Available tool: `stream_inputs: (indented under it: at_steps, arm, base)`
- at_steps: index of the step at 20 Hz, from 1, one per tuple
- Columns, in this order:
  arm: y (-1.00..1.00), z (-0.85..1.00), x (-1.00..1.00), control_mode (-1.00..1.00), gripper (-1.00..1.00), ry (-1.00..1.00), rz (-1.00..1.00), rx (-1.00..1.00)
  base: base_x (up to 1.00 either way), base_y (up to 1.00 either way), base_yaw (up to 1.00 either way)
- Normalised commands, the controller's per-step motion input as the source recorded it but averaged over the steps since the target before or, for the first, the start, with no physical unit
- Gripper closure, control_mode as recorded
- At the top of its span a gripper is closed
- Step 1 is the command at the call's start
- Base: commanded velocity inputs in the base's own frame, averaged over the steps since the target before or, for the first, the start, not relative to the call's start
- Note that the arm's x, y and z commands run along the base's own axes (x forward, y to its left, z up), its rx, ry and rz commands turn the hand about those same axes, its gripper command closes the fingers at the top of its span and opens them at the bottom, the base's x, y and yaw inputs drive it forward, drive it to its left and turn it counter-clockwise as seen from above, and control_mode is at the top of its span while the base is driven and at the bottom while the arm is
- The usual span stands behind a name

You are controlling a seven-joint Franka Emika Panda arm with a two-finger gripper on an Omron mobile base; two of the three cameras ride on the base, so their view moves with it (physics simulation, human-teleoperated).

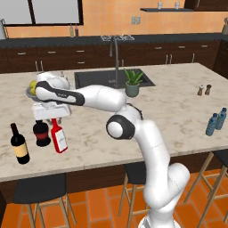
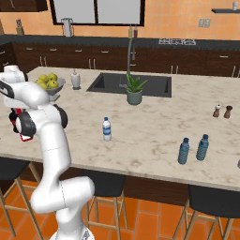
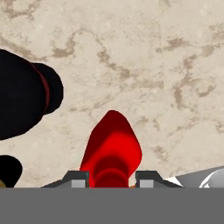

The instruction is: Move the plastic bottles in the middle to the plastics group, and the glass bottles in the middle to the glass group.

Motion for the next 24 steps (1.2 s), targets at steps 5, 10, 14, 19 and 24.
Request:
stream_inputs:
  at_steps: [5,10,14,19,24]
  arm:
    - [-0.02,0.00,-0.02,-1.00,-1.00,-0.02,0.00,0.00]
    - [-0.35,0.32,-0.16,-1.00,-1.00,-0.06,0.05,0.00]
    - [-0.64,0.51,-0.09,-1.00,-1.00,-0.03,0.04,0.00]
    - [-0.92,0.47,-0.27,-1.00,-1.00,0.00,0.02,0.06]
    - [-1.00,0.00,-0.36,-1.00,-1.00,0.00,0.03,0.25]
  base:
    - [0.00,0.00,0.00]
    - [0.00,0.00,0.00]
    - [0.00,0.00,0.00]
    - [0.00,0.00,0.00]
    - [0.00,0.00,0.00]
